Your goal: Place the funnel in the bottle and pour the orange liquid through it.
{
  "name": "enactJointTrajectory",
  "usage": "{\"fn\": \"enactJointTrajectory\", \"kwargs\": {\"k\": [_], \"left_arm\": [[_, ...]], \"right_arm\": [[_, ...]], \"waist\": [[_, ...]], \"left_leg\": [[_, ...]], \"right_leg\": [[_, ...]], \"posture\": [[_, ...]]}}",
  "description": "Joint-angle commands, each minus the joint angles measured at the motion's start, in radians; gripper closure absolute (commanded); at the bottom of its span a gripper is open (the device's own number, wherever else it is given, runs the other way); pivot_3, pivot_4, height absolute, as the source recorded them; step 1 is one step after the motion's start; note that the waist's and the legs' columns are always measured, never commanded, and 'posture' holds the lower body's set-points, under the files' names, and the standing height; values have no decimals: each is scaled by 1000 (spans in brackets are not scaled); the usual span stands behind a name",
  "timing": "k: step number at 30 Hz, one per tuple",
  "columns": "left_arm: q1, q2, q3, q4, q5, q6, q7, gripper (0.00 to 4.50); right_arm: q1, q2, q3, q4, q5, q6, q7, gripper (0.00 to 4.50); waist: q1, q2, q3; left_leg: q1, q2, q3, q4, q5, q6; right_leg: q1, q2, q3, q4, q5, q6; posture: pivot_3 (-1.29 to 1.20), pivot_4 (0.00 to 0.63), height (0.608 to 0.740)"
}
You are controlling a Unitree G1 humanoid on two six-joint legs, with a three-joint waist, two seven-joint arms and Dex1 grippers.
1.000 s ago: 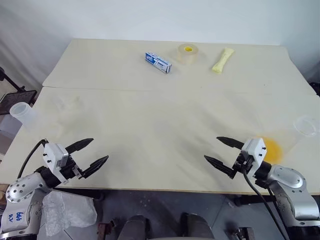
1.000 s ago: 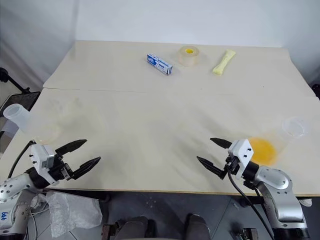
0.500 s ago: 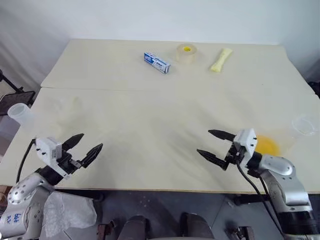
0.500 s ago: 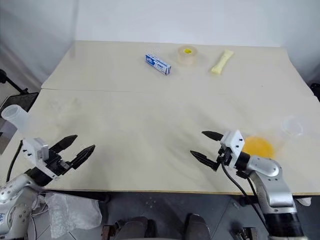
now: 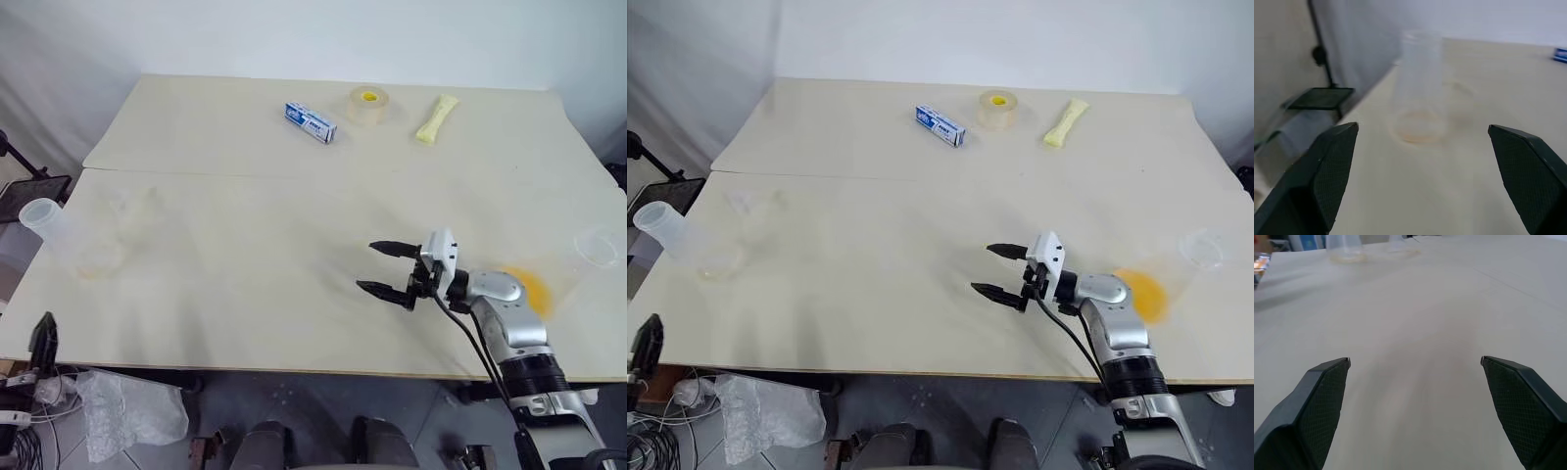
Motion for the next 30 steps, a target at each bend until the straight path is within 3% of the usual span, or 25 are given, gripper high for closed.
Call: {"fn": "enactJointTrajectory", "kwargs": {"k": [1, 13, 27, 30], "left_arm": [[-81, 96, 29, 30, -17, 43, 71, 0], [-418, 354, -92, 450, 110, 30, -14, 0], [-715, 469, -204, 821, 202, -103, -178, 0], [-728, 474, -223, 832, 202, -79, -197, 616]], "right_arm": [[-18, 18, -8, -12, 5, -19, -6, 20], [26, 20, -8, -118, 2, 28, -55, 20], [45, 6, -19, -122, -2, 16, -60, 20], [49, 4, -22, -123, -4, 11, -65, 0]], "waist": [[5, 0, 0], [-25, 0, 0], [-27, 0, 0], [-28, 0, 0]], "left_leg": [[0, 0, -2, 0, 0, 0], [-1, -1, -2, 0, 0, -1], [0, -1, -1, 0, 0, -2], [0, -1, -2, 0, 0, -2]], "right_leg": [[0, 0, -1, 1, 0, 0], [-3, 1, -5, 7, 0, 0], [-4, 0, -7, 11, 0, 0], [-4, 0, -8, 12, 0, 0]], "posture": [[0, 150, 740], [0, 150, 740], [0, 150, 740], [0, 150, 740]]}}
